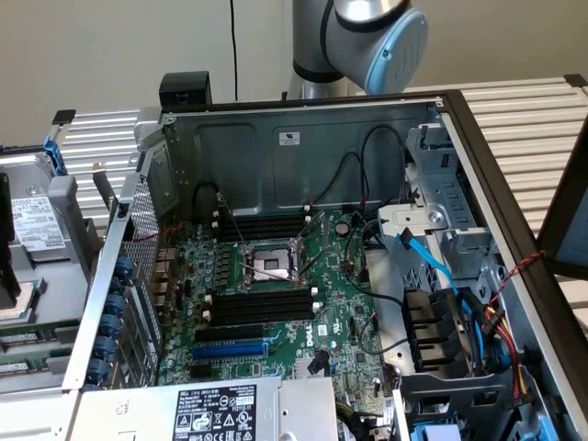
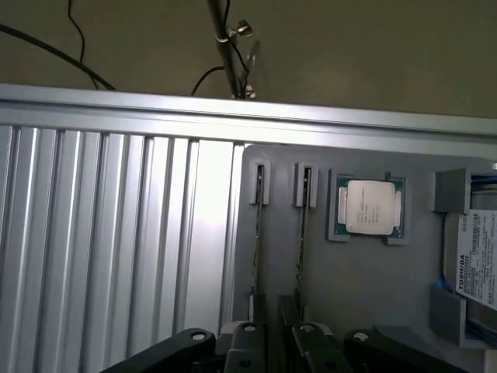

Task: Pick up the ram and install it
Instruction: 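Pick up the ram and move it above insertion slot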

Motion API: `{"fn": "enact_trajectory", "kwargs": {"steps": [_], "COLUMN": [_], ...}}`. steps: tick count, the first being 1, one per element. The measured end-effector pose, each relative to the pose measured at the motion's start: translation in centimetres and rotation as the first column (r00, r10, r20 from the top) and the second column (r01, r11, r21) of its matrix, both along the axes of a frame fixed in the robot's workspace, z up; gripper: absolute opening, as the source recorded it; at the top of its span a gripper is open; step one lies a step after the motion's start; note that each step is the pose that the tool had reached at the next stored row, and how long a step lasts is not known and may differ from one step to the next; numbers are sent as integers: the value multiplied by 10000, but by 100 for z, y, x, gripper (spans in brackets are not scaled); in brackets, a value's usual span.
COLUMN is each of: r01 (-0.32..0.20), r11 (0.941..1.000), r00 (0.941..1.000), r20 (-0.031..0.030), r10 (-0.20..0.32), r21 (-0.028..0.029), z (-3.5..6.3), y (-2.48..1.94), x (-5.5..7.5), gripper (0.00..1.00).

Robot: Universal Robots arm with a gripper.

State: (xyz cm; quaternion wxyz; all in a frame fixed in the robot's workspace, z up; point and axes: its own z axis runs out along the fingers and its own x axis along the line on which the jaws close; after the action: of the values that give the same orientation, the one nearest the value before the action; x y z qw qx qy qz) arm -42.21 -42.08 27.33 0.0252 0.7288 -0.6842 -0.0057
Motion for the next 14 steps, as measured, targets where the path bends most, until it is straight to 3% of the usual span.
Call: {"fn": "enact_trajectory", "kwargs": {"steps": [14], "r01": [0], "r11": [10000], "r00": [10000], "r20": [-1], "r10": [0], "r21": [0], "z": [-273], "y": [7], "x": [2], "gripper": [21]}}
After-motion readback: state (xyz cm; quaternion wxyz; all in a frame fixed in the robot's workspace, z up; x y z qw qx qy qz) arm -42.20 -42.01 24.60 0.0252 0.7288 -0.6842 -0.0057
